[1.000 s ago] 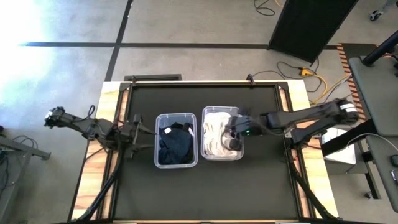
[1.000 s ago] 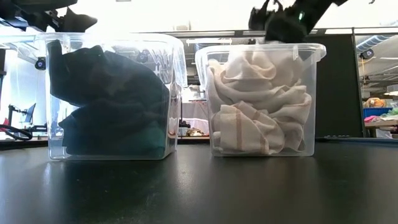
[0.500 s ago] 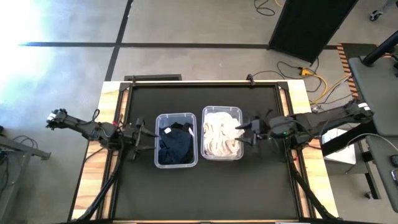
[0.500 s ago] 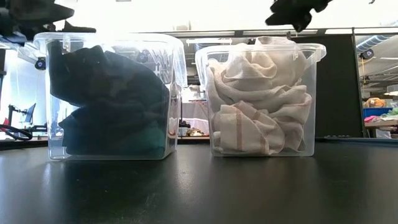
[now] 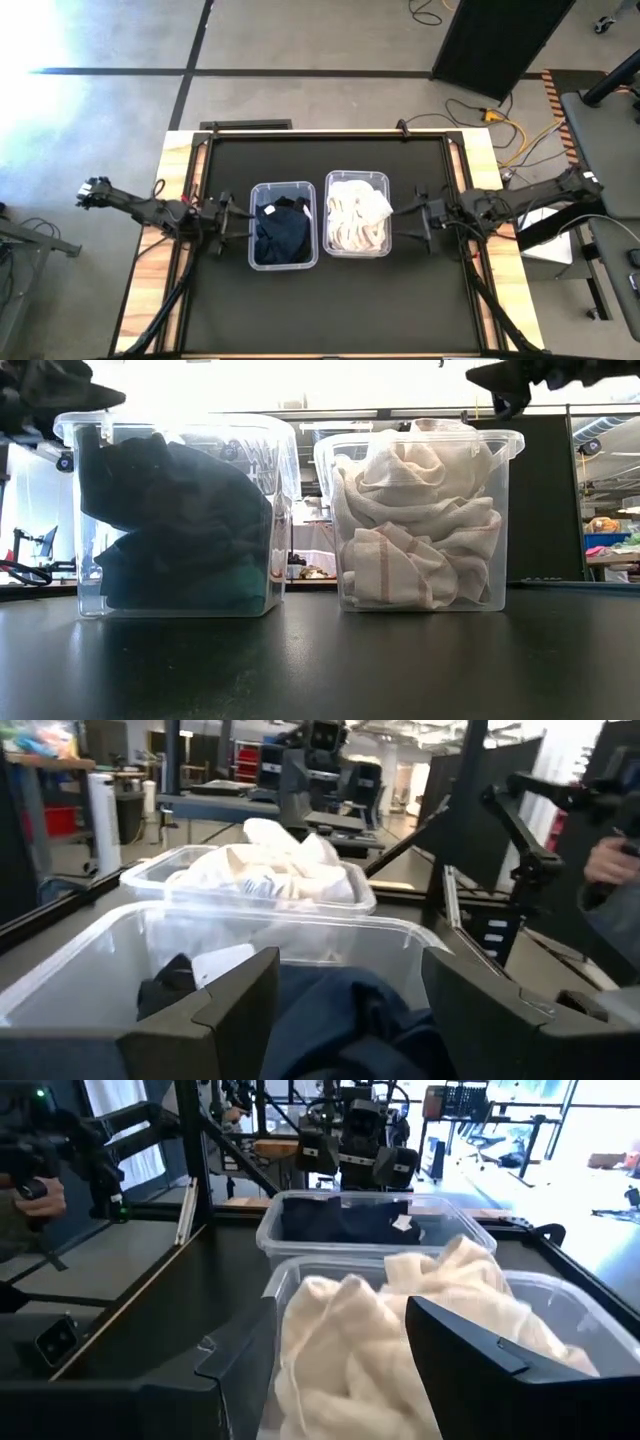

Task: Sort towels by color in basket
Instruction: Return to Home Position

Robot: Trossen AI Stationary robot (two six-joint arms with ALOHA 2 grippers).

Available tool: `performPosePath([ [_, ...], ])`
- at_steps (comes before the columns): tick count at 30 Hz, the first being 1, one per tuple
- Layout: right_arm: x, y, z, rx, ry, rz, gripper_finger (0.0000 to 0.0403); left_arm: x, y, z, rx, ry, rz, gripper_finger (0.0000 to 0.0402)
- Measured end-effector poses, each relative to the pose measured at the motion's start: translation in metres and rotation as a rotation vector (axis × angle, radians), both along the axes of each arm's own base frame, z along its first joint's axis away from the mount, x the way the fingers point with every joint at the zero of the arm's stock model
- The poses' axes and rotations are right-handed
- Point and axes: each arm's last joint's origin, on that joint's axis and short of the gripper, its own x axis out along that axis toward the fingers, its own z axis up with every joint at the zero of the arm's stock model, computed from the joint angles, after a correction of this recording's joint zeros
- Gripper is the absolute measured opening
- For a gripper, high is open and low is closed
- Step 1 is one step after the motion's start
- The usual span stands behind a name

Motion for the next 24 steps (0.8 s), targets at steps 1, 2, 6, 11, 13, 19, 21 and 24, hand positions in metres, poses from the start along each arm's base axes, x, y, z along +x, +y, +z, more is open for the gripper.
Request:
performPosePath([
  [1, -0.003, -0.001, -0.005, 0.001, 0.001, 0.000, 0.0219, 0.000, 0.000, -0.004, -0.008, -0.006, 0.010, 0.0231],
  [2, -0.006, -0.001, -0.010, 0.006, 0.006, -0.001, 0.0218, 0.001, 0.000, -0.010, -0.012, -0.012, 0.022, 0.0231],
  [6, -0.015, -0.003, -0.029, 0.017, 0.005, -0.002, 0.0211, 0.001, 0.001, -0.024, -0.017, -0.003, 0.042, 0.0231],
  [11, -0.034, -0.013, -0.031, 0.007, -0.084, -0.066, 0.0197, 0.000, 0.002, -0.021, -0.004, -0.004, 0.068, 0.0231],
  [13, -0.047, -0.019, -0.028, 0.012, -0.137, -0.093, 0.0188, 0.000, 0.002, -0.018, 0.008, -0.017, 0.067, 0.0231],
  [19, -0.068, -0.029, -0.041, 0.026, -0.186, -0.170, 0.0149, -0.001, 0.003, -0.018, 0.025, -0.059, -0.011, 0.0231],
  [21, -0.072, -0.030, -0.049, 0.042, -0.216, -0.171, 0.0134, -0.001, 0.005, -0.020, 0.027, -0.053, -0.005, 0.0231],
  [24, -0.069, -0.030, -0.063, 0.060, -0.188, -0.168, 0.0114, 0.000, 0.009, -0.021, 0.030, -0.046, 0.027, 0.0231],
])
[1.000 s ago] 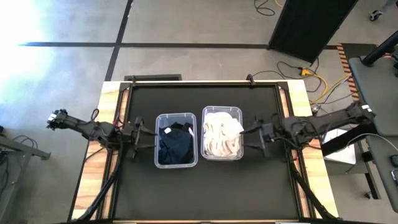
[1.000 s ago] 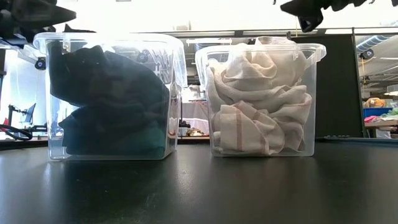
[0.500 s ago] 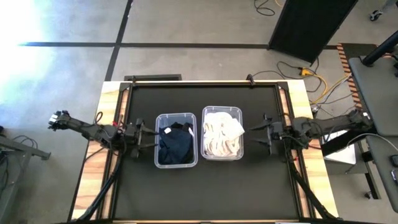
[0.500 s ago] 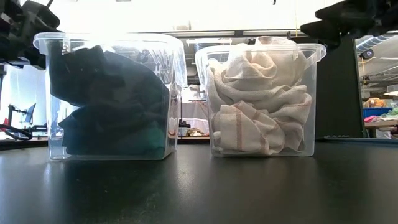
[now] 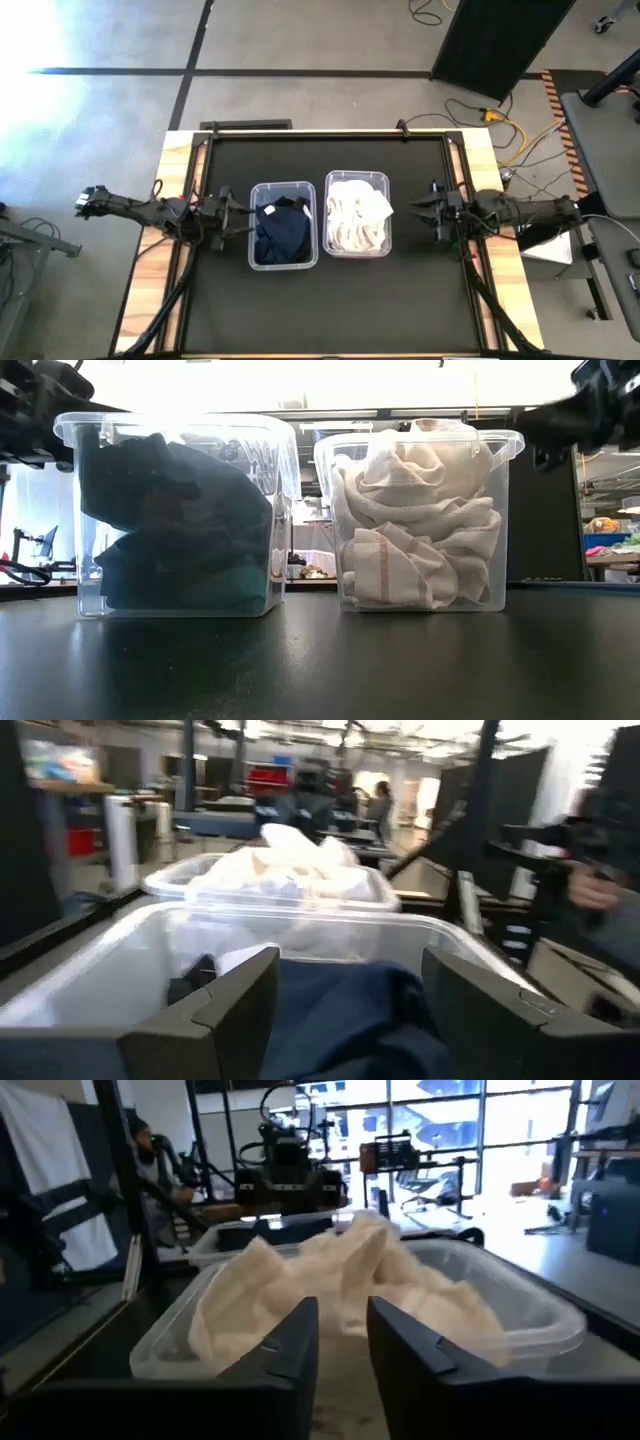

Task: Sort towels by color in basket
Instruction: Return to Home Position

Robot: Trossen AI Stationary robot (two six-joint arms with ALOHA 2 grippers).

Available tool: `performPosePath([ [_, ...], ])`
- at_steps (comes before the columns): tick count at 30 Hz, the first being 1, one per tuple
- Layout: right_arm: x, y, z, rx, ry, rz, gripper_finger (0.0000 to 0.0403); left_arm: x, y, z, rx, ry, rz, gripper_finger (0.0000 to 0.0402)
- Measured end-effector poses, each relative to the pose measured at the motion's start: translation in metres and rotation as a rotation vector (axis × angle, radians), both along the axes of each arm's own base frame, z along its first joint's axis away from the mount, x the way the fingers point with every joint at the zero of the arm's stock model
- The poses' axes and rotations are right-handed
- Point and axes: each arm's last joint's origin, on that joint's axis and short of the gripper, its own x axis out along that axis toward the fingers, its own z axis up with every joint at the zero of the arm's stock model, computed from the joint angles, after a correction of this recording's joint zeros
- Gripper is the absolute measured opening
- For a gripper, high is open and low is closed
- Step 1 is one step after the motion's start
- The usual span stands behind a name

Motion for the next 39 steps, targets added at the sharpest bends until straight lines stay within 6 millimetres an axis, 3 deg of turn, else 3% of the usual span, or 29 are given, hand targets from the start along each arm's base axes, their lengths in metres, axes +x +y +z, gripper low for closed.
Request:
performPosePath([
  [6, 0.008, 0.001, -0.025, 0.065, 0.025, 0.022, 0.0068, 0.000, 0.001, 0.000, -0.026, -0.001, 0.016, 0.0231],
  [14, 0.008, 0.001, -0.026, 0.005, 0.041, 0.007, 0.0013, 0.000, 0.002, 0.004, 0.022, -0.047, -0.007, 0.0227],
  [18, 0.009, -0.001, -0.028, -0.010, 0.057, -0.011, 0.0010, 0.001, 0.003, -0.004, 0.031, 0.038, -0.019, 0.0186],
  [28, 0.018, -0.001, -0.041, -0.026, 0.214, -0.015, 0.0016, -0.001, 0.003, -0.011, 0.032, 0.107, -0.010, 0.0016],
  [39, 0.023, -0.001, -0.052, 0.050, 0.331, -0.021, 0.0020, 0.000, 0.003, -0.013, 0.058, 0.128, -0.013, 0.0017],
])
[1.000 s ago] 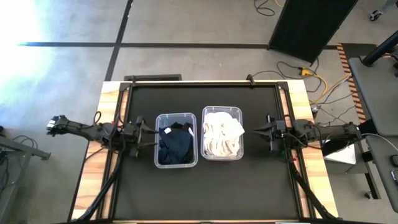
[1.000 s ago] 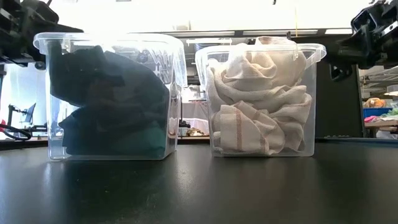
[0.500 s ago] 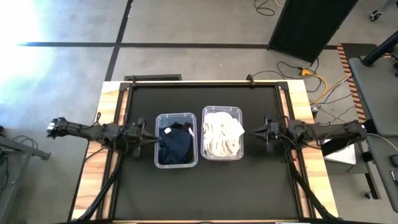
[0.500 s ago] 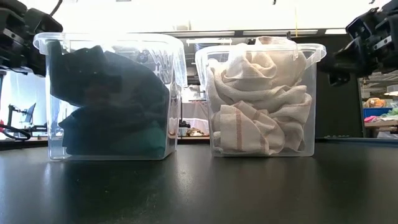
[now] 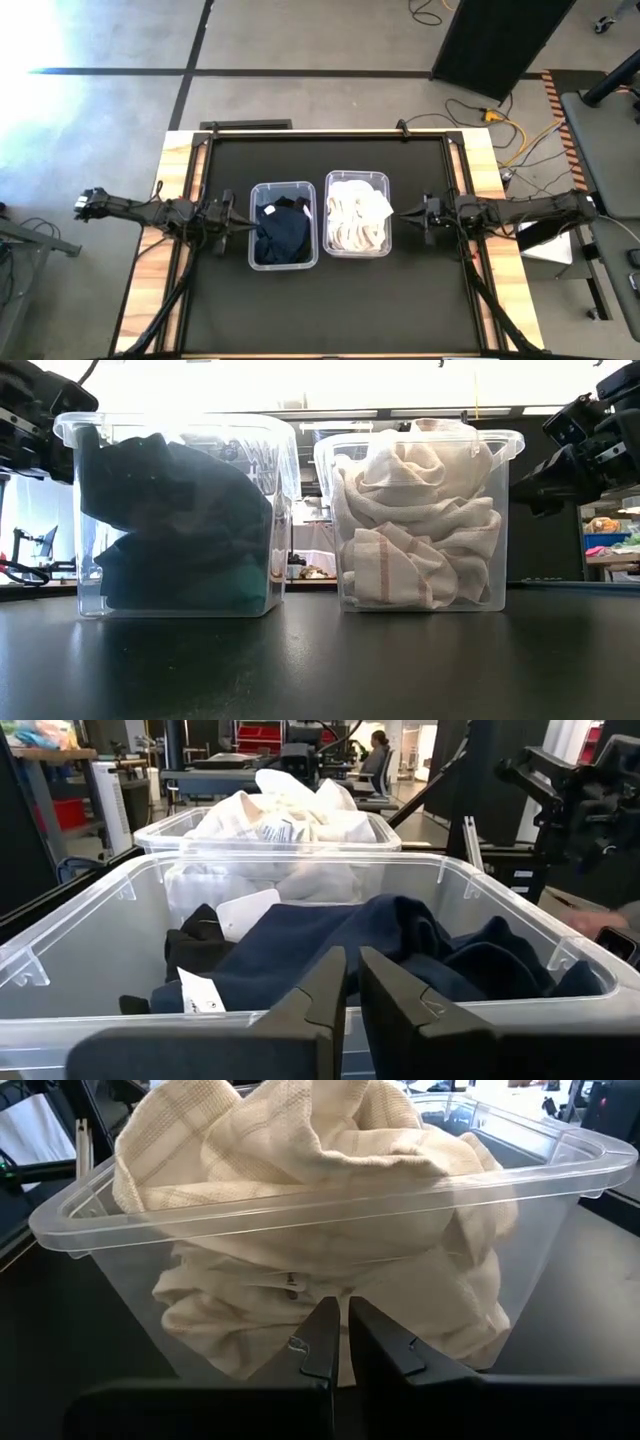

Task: Sort towels by color in basket
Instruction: Return to Home Position

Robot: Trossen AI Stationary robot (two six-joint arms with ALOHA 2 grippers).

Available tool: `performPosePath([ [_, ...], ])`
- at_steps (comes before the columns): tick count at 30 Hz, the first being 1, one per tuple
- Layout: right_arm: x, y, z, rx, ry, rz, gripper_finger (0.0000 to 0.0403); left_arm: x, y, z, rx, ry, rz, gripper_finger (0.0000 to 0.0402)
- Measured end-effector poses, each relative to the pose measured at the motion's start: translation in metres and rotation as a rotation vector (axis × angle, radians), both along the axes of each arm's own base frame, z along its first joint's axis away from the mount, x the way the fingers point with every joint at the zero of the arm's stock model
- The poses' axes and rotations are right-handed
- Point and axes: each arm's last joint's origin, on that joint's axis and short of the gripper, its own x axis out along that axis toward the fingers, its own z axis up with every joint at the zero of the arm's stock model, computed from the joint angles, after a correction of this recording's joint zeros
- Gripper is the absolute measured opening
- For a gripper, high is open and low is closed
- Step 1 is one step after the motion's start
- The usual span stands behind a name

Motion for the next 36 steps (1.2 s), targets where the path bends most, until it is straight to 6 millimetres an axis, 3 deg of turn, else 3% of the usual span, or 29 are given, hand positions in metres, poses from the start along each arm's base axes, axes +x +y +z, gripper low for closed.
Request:
performPosePath([
  [30, 0.001, 0.000, -0.002, 0.037, 0.012, -0.011, 0.0019, 0.001, 0.000, 0.011, 0.047, -0.043, -0.002, 0.0018],
  [36, 0.001, 0.000, -0.001, -0.131, 0.021, 0.032, 0.0020, 0.001, 0.000, 0.011, 0.047, -0.044, -0.002, 0.0018],
])
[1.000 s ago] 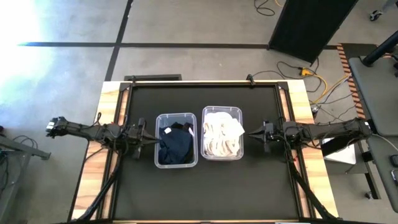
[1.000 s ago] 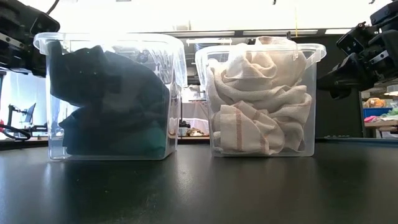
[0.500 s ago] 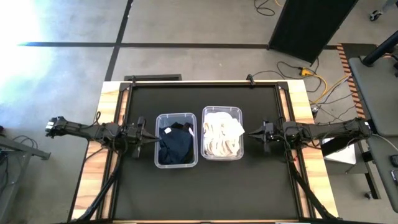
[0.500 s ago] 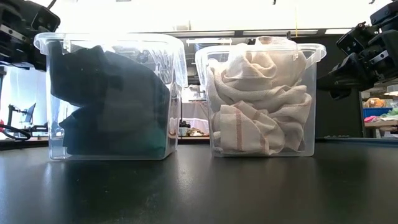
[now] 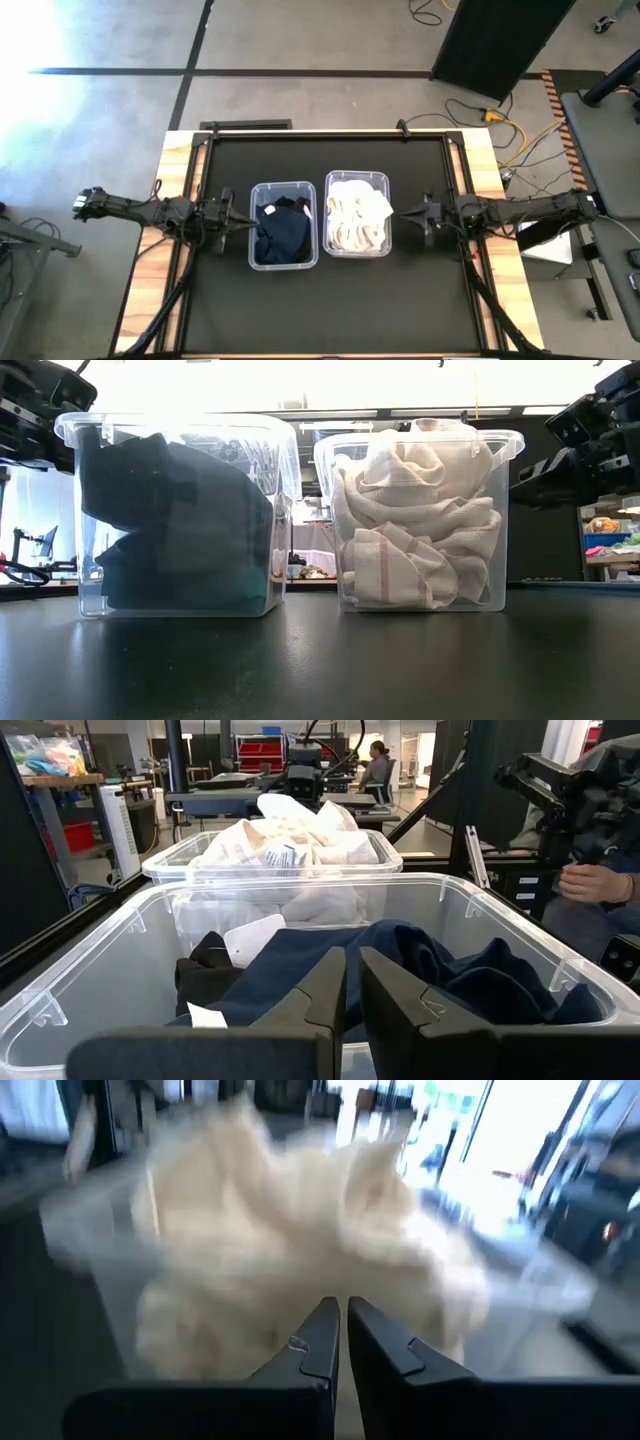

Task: Sort towels by color in basket
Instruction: Return to Home Position

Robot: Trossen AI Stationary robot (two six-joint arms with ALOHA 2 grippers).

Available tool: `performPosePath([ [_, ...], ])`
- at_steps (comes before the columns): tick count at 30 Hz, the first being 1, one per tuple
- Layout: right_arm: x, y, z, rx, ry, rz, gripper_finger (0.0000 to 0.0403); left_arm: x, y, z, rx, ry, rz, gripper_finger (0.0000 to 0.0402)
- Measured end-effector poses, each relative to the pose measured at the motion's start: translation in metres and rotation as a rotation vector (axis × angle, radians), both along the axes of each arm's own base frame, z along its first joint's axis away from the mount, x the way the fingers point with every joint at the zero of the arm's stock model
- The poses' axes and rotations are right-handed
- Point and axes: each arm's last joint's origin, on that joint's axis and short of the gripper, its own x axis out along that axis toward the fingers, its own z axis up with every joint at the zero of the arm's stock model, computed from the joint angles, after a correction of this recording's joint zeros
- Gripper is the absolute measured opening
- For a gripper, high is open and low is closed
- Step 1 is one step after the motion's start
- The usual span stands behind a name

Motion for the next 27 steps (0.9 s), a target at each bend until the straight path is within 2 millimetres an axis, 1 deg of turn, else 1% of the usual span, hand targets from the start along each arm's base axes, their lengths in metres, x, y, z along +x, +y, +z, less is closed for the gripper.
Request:
performPosePath([
  [2, 0.000, 0.000, 0.002, -0.058, -0.015, 0.014, 0.0019, 0.000, 0.000, 0.000, 0.000, -0.001, 0.000, 0.0018],
  [4, 0.002, 0.000, 0.009, -0.091, -0.089, 0.019, 0.0018, 0.000, 0.000, 0.000, 0.000, -0.001, 0.000, 0.0018],
  [7, 0.003, 0.000, 0.023, -0.092, -0.232, 0.023, 0.0019, 0.000, 0.000, 0.001, 0.000, -0.002, 0.000, 0.0018],
  [10, 0.003, 0.001, 0.030, -0.078, -0.308, 0.038, 0.0020, 0.000, 0.000, 0.001, -0.001, -0.003, 0.000, 0.0018],
  [20, 0.004, 0.001, 0.030, 0.236, -0.318, 0.003, 0.0018, 0.000, 0.000, 0.001, 0.000, -0.002, 0.000, 0.0018],
  [23, 0.004, 0.001, 0.030, 0.284, -0.321, -0.002, 0.0018, 0.000, 0.000, 0.001, 0.000, -0.001, 0.000, 0.0018],
  [27, 0.004, 0.001, 0.030, 0.289, -0.321, -0.003, 0.0020, 0.000, 0.000, 0.001, 0.000, -0.001, 0.000, 0.0018],
])
